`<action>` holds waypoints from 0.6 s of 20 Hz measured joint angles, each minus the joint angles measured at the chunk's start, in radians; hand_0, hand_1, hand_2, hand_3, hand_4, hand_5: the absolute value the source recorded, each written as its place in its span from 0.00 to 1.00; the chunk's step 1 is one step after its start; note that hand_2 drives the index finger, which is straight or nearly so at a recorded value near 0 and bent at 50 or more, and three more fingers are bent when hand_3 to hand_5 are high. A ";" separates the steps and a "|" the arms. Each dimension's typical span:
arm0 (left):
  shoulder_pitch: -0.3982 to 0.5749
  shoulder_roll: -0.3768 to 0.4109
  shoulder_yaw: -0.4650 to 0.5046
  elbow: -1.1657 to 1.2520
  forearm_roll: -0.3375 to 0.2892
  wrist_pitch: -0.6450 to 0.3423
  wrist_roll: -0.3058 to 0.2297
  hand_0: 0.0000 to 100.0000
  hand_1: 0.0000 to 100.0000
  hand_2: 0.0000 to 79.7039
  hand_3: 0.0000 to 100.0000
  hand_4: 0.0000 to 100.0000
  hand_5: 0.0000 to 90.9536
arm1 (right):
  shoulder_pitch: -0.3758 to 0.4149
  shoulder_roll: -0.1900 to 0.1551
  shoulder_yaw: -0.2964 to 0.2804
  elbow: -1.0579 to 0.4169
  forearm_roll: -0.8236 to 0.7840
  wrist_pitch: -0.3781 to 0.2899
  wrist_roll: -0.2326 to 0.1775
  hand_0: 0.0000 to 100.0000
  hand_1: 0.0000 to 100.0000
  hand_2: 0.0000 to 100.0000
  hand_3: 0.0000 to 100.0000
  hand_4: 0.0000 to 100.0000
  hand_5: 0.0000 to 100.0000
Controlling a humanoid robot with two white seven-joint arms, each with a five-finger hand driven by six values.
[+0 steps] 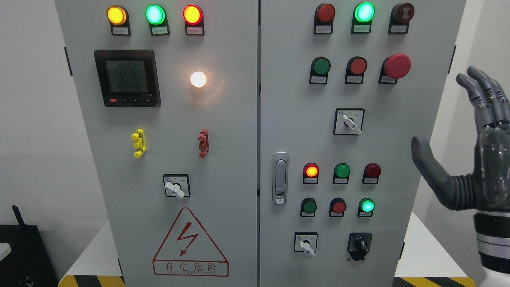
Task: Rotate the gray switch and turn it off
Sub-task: 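Raise the right hand toward the cabinet's upper rotary switch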
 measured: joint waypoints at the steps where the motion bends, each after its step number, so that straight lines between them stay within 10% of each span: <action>1: 0.000 0.000 0.000 0.000 0.000 0.000 0.000 0.12 0.39 0.00 0.00 0.00 0.00 | 0.000 0.000 0.000 0.000 0.000 0.000 0.000 0.29 0.21 0.00 0.00 0.00 0.00; 10: 0.000 0.000 0.000 0.000 0.000 0.000 0.000 0.12 0.39 0.00 0.00 0.00 0.00 | -0.002 0.001 -0.002 0.000 -0.001 0.000 -0.001 0.29 0.23 0.07 0.00 0.00 0.00; 12: 0.000 0.000 0.000 0.000 0.000 0.000 0.000 0.12 0.39 0.00 0.00 0.00 0.00 | -0.002 0.002 -0.002 0.000 -0.004 -0.004 -0.011 0.30 0.29 0.16 0.15 0.24 0.08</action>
